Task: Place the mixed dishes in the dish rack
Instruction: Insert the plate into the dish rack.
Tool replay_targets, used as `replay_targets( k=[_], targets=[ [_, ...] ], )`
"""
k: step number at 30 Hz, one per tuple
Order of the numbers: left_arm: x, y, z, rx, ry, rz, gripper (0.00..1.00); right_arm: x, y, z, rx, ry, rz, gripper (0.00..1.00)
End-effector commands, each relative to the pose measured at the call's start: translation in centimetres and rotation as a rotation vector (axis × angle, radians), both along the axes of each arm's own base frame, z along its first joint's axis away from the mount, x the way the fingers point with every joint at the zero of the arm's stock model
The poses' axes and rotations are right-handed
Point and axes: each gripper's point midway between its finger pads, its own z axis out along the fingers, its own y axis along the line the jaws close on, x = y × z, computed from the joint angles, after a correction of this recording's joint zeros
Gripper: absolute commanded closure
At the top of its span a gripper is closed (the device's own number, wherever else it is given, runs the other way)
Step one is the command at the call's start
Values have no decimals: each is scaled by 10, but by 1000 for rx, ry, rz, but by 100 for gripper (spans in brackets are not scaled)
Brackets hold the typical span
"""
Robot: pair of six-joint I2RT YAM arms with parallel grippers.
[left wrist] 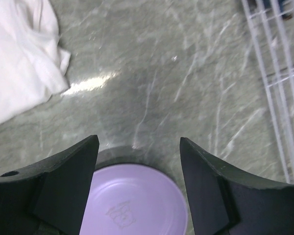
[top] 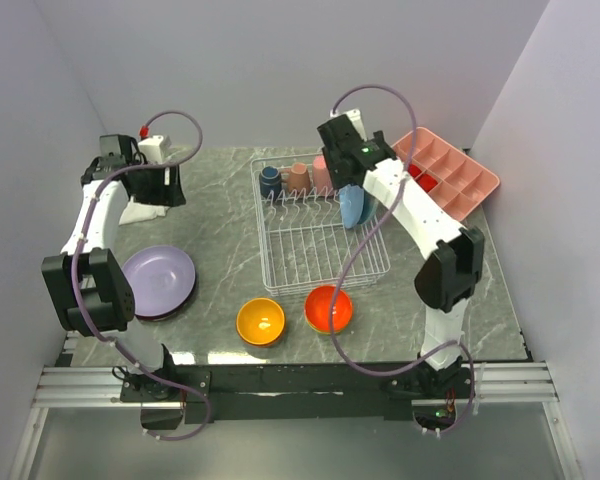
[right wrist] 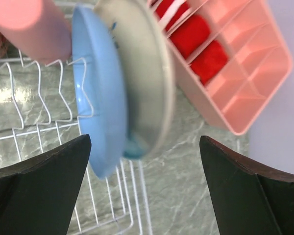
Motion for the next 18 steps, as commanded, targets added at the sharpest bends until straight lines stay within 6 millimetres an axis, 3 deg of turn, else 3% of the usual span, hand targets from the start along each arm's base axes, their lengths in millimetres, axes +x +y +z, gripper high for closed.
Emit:
replay_targets(
  k=[1, 4, 5, 8, 14, 18],
  targets=[
    [-23, 17, -1, 94, 44, -19, 26, -19, -7, 74, 39, -143, 24, 0],
    [-54, 26, -12, 97, 141, -66, 25, -24, 19, 84, 183, -134, 116, 0],
    [-72, 34, -19, 84, 202, -54, 25, -32, 42, 82, 273, -88, 220, 0],
    [-105, 53, -39, 86, 303, -82, 24, -45, 76, 67, 387, 19, 374, 0],
    [-137, 98, -75, 152, 405, -24, 24, -39, 98, 63, 452, 43, 419, 0],
    [-143, 108, -89, 158, 432, -19, 25, -32, 102, 71, 466, 19, 421, 0]
  ],
)
